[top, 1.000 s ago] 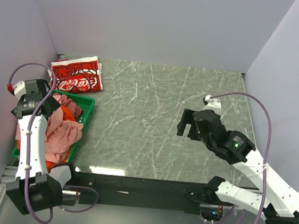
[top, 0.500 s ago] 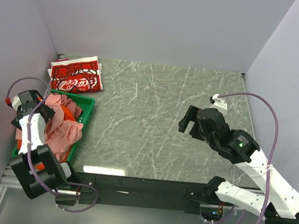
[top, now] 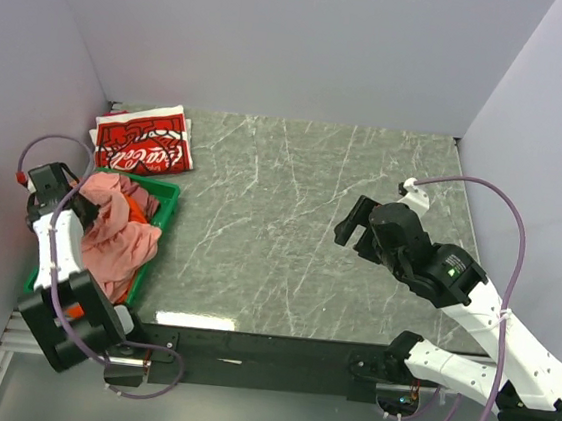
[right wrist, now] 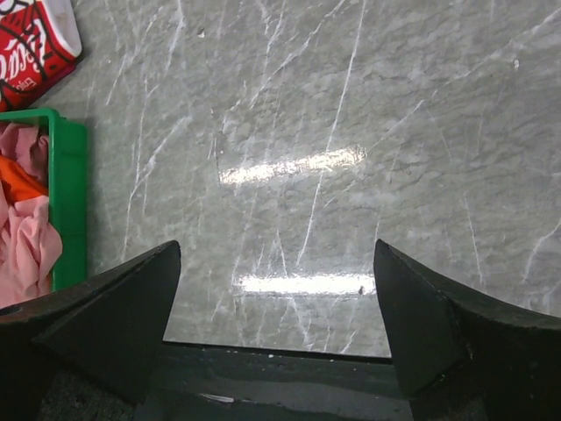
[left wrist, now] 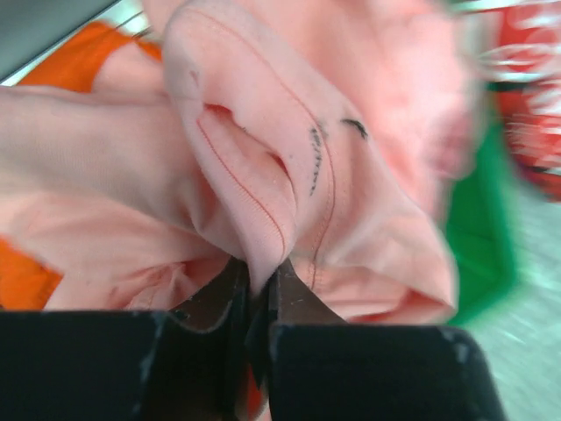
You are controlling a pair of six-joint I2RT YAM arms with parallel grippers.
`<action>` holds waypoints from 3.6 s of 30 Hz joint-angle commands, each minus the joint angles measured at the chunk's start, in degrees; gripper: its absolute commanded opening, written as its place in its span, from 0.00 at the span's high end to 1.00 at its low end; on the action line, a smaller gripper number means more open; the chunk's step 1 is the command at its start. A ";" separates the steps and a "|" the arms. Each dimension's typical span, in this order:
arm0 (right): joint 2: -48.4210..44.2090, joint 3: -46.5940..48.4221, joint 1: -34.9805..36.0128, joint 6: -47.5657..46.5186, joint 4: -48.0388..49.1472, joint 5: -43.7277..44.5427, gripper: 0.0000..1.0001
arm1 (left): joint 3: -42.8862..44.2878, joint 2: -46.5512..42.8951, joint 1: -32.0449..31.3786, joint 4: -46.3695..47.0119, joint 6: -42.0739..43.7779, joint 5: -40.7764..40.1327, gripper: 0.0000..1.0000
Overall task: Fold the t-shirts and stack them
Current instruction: Grab the tshirt from the pile, then move the tshirt to the center of the board, then flatten the tshirt out
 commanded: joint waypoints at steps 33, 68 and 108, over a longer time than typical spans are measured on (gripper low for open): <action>-0.06 5.30 -2.14 -9.54 -0.47 5.73 0.02 | 54.75 3.75 -60.20 -3.97 -19.65 2.88 0.99; 0.99 -25.72 -15.85 3.99 20.43 -10.07 0.03 | 17.67 10.62 -57.92 1.66 -9.81 4.99 0.28; 37.73 -14.30 -35.80 -10.07 36.44 -21.85 0.38 | 47.31 52.73 -60.13 -2.03 -2.34 20.02 0.39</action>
